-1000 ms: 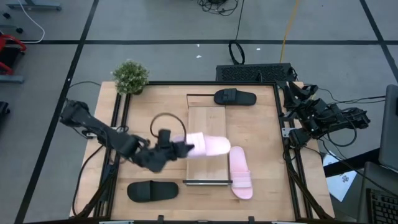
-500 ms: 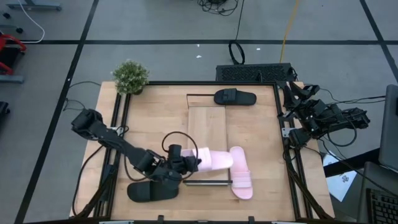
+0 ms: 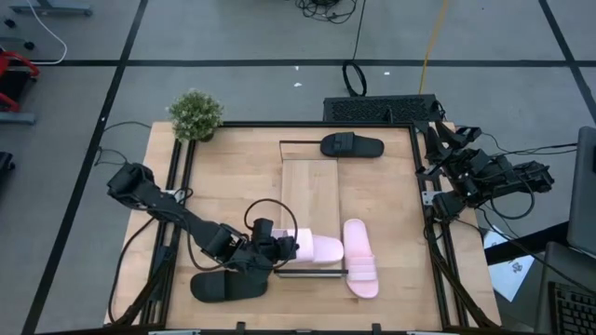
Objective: Pick and place slides into the shelf
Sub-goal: Put the top pink slipper on the shelf
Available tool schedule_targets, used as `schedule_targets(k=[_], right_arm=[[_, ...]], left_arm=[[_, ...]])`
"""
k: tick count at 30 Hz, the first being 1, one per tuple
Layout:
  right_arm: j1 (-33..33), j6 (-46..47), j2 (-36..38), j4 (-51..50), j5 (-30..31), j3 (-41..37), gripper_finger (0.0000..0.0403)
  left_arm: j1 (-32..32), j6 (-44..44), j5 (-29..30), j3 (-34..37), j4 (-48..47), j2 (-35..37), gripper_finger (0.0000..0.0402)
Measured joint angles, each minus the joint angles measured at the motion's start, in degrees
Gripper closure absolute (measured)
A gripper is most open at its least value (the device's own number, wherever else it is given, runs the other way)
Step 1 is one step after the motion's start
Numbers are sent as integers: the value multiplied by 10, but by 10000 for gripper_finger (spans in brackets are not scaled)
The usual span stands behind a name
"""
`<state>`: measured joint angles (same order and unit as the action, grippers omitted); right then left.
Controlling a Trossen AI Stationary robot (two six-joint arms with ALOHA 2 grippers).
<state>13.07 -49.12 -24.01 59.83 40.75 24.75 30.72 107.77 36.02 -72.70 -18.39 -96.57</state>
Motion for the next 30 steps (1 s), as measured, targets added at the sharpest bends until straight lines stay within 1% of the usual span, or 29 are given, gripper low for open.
schedule_targets(k=[2,4,6,13,19,23,27,30], right_arm=[[0,0,0,0,0,0,303],[0,0,0,0,0,0,303],[0,0,0,0,0,0,303],[0,-1,0,0,0,0,303],[0,-10,0,1,2,0,303],[0,-18,0,7,2,0,303],[0,-17,0,12,4,0,303],[0,-17,0,15,16,0,303]], left_arm=[[0,-5,5,11,34,0,401],[0,-27,25,22,77,0,401],[-1,-43,35,28,100,0,401],[-4,-37,27,38,97,-11,401],[-5,-37,22,38,147,-51,401],[-2,-37,21,38,169,-63,401],[5,-42,21,38,161,-64,401],[6,-31,21,37,125,-64,401]])
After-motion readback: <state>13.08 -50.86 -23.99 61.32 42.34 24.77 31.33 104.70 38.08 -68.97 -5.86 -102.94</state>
